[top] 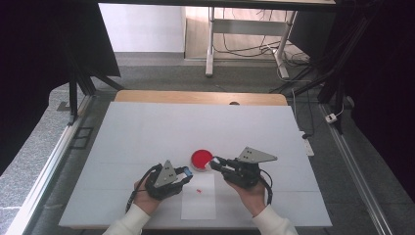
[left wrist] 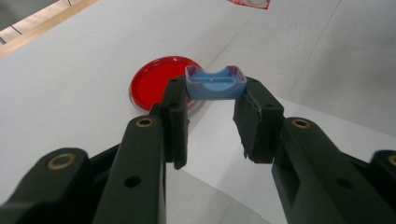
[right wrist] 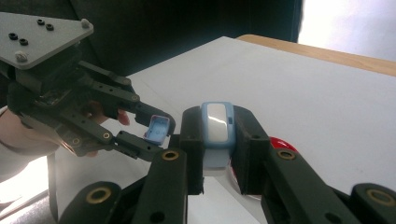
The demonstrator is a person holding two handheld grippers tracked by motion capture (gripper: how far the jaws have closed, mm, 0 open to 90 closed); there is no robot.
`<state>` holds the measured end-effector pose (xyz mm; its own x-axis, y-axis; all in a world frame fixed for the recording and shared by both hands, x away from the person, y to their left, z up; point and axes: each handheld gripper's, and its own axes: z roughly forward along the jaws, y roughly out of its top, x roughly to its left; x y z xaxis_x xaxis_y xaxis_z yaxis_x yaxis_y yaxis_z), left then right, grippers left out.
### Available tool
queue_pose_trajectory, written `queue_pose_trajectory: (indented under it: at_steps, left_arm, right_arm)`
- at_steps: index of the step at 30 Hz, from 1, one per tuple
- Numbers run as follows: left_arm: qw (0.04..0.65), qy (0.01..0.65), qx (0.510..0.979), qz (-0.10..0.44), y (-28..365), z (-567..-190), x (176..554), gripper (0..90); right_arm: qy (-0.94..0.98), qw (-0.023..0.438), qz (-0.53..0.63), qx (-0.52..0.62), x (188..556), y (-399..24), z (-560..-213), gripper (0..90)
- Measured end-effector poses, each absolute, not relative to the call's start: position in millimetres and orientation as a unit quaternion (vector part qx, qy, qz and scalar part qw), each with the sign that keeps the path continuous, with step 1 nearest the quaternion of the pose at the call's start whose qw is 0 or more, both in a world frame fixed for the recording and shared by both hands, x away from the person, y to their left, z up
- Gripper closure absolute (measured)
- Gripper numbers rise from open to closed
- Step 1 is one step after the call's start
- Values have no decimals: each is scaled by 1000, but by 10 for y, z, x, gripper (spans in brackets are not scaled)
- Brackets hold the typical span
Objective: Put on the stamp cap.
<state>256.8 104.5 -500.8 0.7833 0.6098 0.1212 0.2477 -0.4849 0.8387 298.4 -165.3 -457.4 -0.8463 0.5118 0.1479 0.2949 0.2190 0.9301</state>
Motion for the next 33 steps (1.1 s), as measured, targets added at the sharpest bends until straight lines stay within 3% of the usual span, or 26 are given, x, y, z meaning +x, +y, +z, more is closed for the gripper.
queue_pose_trajectory:
  at_steps: [33]
  left_arm:
    - [432, 255, 844, 193, 780, -5133, 2638, 651]
  right_arm:
    - [780, 90, 562, 261, 2960, -1587, -4611, 750]
